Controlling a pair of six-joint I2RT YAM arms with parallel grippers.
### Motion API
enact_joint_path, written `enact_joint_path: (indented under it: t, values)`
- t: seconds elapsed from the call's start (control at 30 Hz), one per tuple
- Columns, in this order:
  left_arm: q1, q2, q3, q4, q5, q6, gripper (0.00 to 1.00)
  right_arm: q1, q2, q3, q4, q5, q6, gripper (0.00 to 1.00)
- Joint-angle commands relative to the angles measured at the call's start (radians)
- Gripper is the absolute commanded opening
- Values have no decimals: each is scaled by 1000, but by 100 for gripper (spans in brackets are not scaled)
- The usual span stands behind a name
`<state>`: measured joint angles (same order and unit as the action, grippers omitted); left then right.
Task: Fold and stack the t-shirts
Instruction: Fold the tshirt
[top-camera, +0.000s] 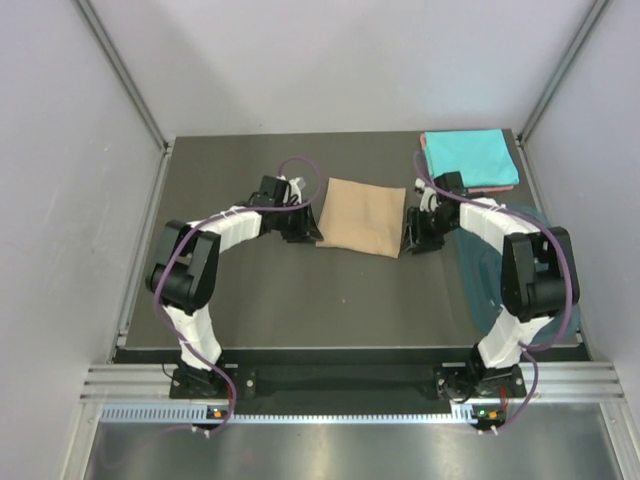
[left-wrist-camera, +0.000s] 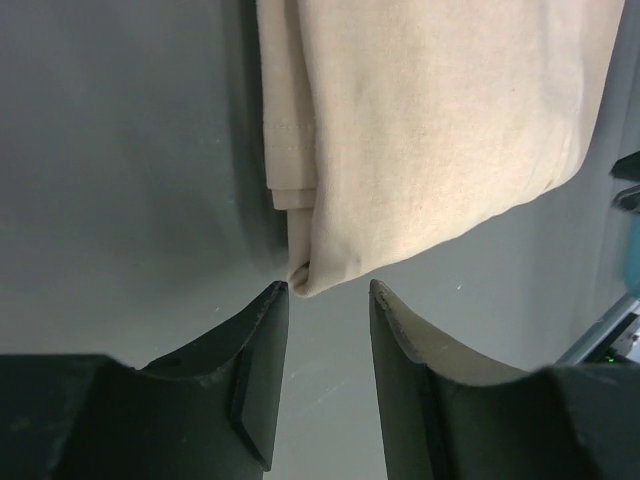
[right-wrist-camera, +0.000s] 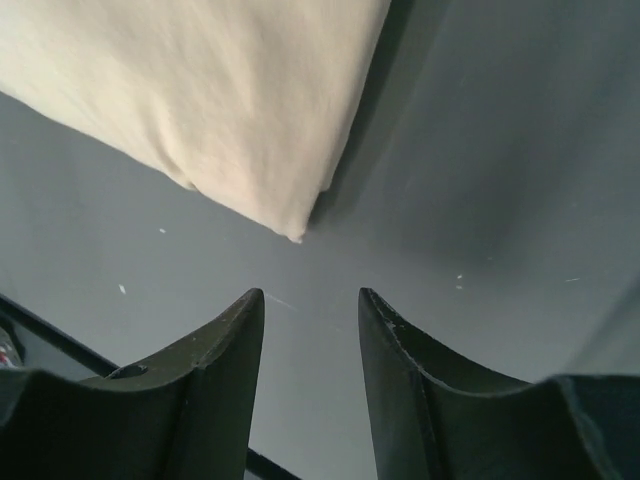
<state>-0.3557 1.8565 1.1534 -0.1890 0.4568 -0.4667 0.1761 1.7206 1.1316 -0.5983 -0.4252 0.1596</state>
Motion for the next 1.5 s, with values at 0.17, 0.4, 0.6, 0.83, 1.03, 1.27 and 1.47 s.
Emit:
enact_joint_path:
  t: [0.17, 0.4, 0.6, 0.83, 1.03, 1.27, 1.47]
  values:
    - [-25, 12, -43, 126, -73, 37, 44, 62, -12, -65, 144, 29, 0, 44]
    - [-25, 36, -35, 126, -90, 42, 41, 76, 37, -72, 203, 19, -3, 41]
    - [-25, 58, -21, 126, -84, 42, 36, 80, 77, -76, 232, -6, 3, 37]
    - [-25, 86, -6, 117, -73, 40, 14, 82, 83, -90, 236, -21, 3, 30]
    - [-25, 69, 5, 83, -122, 25, 0, 83, 47, -110, 232, -21, -2, 3]
    - [-25, 23, 8, 1, -259, 14, 0, 68, 14, -102, 203, 49, 26, 0]
    - [-25, -39, -20, -58, -352, 10, 0, 68, -30, -95, 158, 92, 5, 0]
